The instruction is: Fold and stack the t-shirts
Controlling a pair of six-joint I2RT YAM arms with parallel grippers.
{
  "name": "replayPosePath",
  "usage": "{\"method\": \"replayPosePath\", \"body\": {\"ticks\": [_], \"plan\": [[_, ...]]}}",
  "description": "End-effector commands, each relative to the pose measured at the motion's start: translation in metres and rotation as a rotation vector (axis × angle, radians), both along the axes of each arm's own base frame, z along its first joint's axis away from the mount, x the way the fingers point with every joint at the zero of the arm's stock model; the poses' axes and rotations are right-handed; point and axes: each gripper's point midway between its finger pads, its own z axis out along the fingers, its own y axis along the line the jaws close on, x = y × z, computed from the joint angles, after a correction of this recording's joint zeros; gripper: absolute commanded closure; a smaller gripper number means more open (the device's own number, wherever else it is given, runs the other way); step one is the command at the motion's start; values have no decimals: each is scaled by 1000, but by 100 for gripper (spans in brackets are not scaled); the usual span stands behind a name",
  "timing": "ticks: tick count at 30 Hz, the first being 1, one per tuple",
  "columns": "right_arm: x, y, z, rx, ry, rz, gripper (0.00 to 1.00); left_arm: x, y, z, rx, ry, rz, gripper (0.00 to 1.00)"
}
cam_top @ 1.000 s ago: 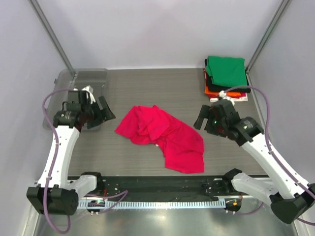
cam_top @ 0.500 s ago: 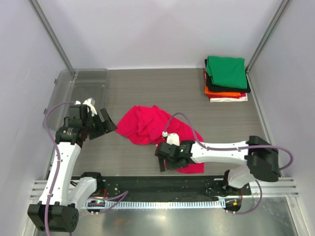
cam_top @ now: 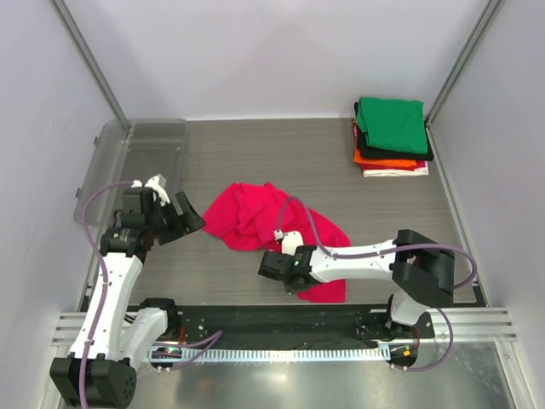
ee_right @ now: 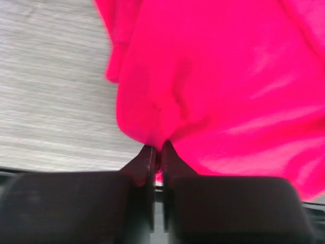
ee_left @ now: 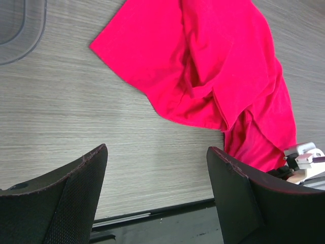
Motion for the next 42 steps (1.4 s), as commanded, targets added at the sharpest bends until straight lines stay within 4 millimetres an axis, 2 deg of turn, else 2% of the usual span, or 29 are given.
{"method": "replayPosePath", "body": {"ticks": [1, 2, 3, 4, 5, 6, 7, 8, 9, 11, 12, 14, 15, 16, 17, 18, 20, 21, 24, 29, 31, 34, 36, 37, 39, 40, 42], "plan": [[15, -17, 13, -100, -80, 2, 99, 8, -3, 11, -20, -65, -5, 20], [16, -25, 32, -134, -95, 7, 99, 9, -1, 11, -14, -67, 2, 20], [37, -8, 81, -53, -202, -13, 99, 9, -1, 11, -12, -69, 3, 20], [44, -6, 113, -23, -253, -19, 99, 9, 0, 11, -10, -70, 5, 20], [47, -20, 144, -58, -289, -19, 99, 9, 1, 11, -6, -71, 12, 21], [64, -11, 218, 84, -415, -66, 99, 9, 2, 12, -4, -74, 16, 21], [69, -18, 255, 127, -474, -95, 99, 9, 2, 12, -2, -77, 18, 21], [72, -41, 318, 205, -565, -147, 99, 9, 3, 12, 2, -78, 27, 21], [73, -55, 345, 244, -611, -177, 99, 9, 4, 12, 5, -80, 30, 21], [70, -86, 380, 300, -667, -216, 99, 8, 5, 12, 8, -81, 38, 21], [66, -108, 396, 370, -696, -254, 99, 9, 6, 13, 8, -83, 40, 21], [60, -127, 399, 423, -704, -297, 99, 8, 6, 12, 8, -75, 42, 21], [59, -132, 388, 403, -697, -301, 99, 8, 6, 11, 6, -70, 44, 21], [54, -145, 388, 438, -696, -317, 99, 9, 6, 9, 7, -62, 44, 22], [52, -148, 382, 447, -688, -330, 99, 9, 5, 7, 6, -53, 44, 22], [51, -148, 367, 427, -672, -340, 99, 9, 5, 7, 3, -48, 43, 23], [47, -153, 359, 445, -654, -352, 99, 10, 3, 3, -2, -26, 42, 24], [46, -152, 349, 434, -643, -352, 99, 11, 2, 1, -3, -15, 37, 25], [44, -150, 339, 439, -628, -343, 99, 11, -4, -6, -9, 23, 23, 26], [44, -146, 322, 408, -613, -332, 99, 13, -27, -21, 9, 78, 0, 26], [44, -143, 316, 399, -604, -331, 99, 14, -40, -33, 34, 118, -27, 26], [43, -137, 308, 405, -583, -323, 99, 22, -51, -52, 53, 161, -16, 26], [42, -132, 300, 403, -564, -310, 99, 35, -59, -58, 36, 152, -6, 25], [41, -127, 297, 418, -551, -306, 99, 38, -63, -71, 44, 185, -10, 25], [40, -123, 292, 417, -539, -300, 99, 49, -70, -79, 33, 179, -8, 24], [40, -120, 290, 422, -531, -295, 99, 51, -76, -94, 41, 222, -11, 24], [39, -118, 288, 421, -527, -288, 99, 62, -85, -102, 34, 220, -13, 25]]}}
